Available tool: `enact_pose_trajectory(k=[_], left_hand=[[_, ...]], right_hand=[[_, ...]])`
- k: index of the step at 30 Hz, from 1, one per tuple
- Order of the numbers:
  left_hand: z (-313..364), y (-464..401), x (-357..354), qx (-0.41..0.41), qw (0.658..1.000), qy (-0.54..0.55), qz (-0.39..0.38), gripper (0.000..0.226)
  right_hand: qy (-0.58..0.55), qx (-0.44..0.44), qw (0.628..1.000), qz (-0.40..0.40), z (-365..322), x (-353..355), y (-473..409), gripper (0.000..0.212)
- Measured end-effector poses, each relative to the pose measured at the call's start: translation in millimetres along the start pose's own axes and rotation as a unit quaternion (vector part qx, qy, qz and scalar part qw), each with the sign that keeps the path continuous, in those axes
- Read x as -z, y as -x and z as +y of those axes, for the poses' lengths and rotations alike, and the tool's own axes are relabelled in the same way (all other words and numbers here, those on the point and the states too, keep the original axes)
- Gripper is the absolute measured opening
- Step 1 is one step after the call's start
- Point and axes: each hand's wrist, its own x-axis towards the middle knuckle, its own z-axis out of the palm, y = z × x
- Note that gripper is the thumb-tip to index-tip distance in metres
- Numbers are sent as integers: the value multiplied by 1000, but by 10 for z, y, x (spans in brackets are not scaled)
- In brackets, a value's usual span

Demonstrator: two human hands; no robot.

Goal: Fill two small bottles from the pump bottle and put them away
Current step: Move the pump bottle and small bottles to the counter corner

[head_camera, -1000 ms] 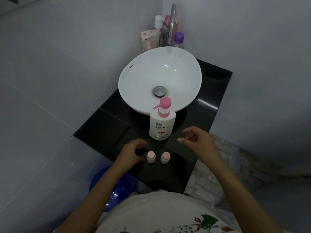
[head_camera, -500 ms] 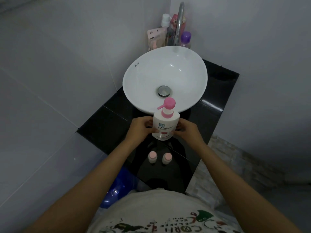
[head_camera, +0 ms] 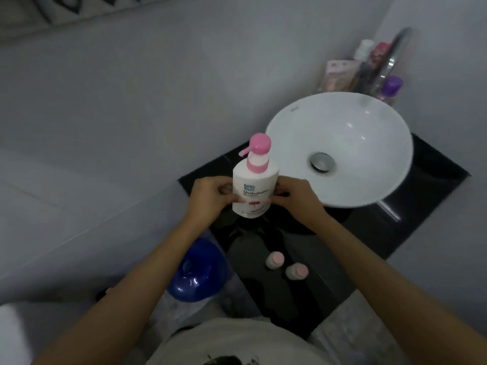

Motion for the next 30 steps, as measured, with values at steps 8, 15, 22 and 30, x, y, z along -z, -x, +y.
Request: enact_pose_trajectory(k=[8, 15, 22, 30], left_hand=[[-312, -260, 415, 93, 980, -17, 177, 31], [-531, -528, 470, 152, 961, -37, 227, 29], [-613, -636, 465, 171, 954, -20, 247, 29], [-669, -620, 476, 154, 954, -8, 259, 32]], right_hand=[[-7, 60, 988, -144, -425, -385, -1160, 35], [6, 42, 981, -187, -428, -638, -1656, 40], [-10, 33, 983, -180, -438, -716, -1796, 45], [-37, 16, 988, -150, -432, -787, -1786, 39]])
